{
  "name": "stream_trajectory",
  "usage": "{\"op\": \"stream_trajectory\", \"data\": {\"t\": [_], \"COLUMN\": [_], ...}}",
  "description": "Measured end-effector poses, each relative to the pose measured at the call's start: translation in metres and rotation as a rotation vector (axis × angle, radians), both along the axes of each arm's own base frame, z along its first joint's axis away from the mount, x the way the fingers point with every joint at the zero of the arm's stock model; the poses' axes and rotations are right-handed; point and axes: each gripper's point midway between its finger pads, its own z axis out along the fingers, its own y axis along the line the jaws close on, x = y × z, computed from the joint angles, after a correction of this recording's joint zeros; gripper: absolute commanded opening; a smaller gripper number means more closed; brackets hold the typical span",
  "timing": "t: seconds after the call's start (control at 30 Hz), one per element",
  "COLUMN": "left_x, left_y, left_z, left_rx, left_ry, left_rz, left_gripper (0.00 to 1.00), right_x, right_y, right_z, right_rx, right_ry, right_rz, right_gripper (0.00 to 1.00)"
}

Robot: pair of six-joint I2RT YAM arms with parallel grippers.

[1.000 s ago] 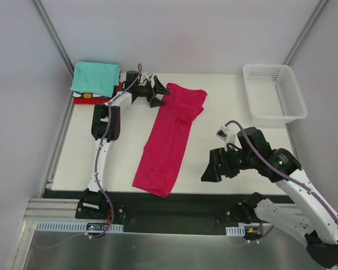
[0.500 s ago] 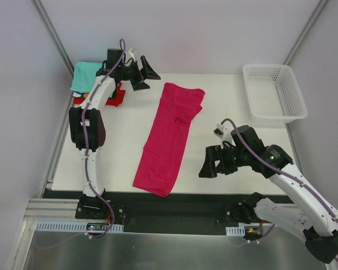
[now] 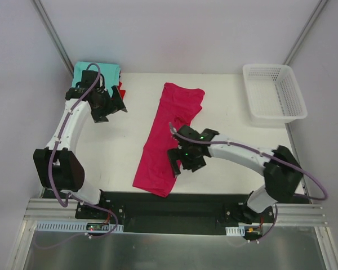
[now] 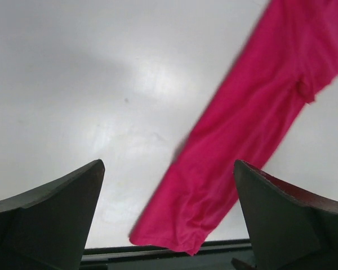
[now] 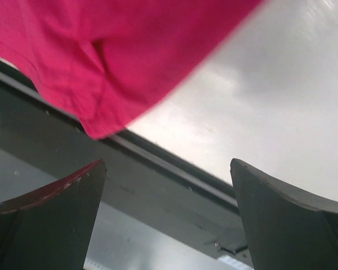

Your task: Fold and stack the t-shirts

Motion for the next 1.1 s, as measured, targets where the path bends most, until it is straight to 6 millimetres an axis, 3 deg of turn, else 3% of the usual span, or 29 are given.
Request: {"op": "stream_trajectory", "data": {"t": [0.1, 0.2, 0.47, 0.73, 0.93, 1.1], "left_x": [-0.004, -0.010, -0.013, -0.017, -0.020, -0.021], "left_y": [0.030, 0.035, 0.045, 0.068, 0.093, 0.094], "left_z": [-0.013, -0.012, -0.008, -0.012, -0.014, -0.016], "left_rx": [0.073, 0.107, 0.161, 0.249, 0.270, 0.273], "left_ry": [0.062, 0.080, 0.078, 0.102, 0.129, 0.140], "left_rz": [0.078, 0.076, 0.084, 0.143, 0.214, 0.214], "left_gripper": [0.99, 0.99, 0.99, 0.99, 0.99, 0.99], "right_x": [0.002, -0.004, 0.003, -0.019, -0.025, -0.032], "right_y": [0.041, 0.073, 0.098, 0.143, 0.154, 0.164], "right_z": [-0.013, -0.018, -0.009, -0.015, -0.016, -0.023], "right_rx": [-0.041, -0.028, -0.028, 0.004, 0.046, 0.082], "right_ry": [-0.021, -0.042, -0.086, -0.067, -0.034, 0.007], "right_rz": [0.072, 0.117, 0.121, 0.223, 0.240, 0.253], "right_gripper": [0.96, 0.96, 0.96, 0.96, 0.96, 0.96]}}
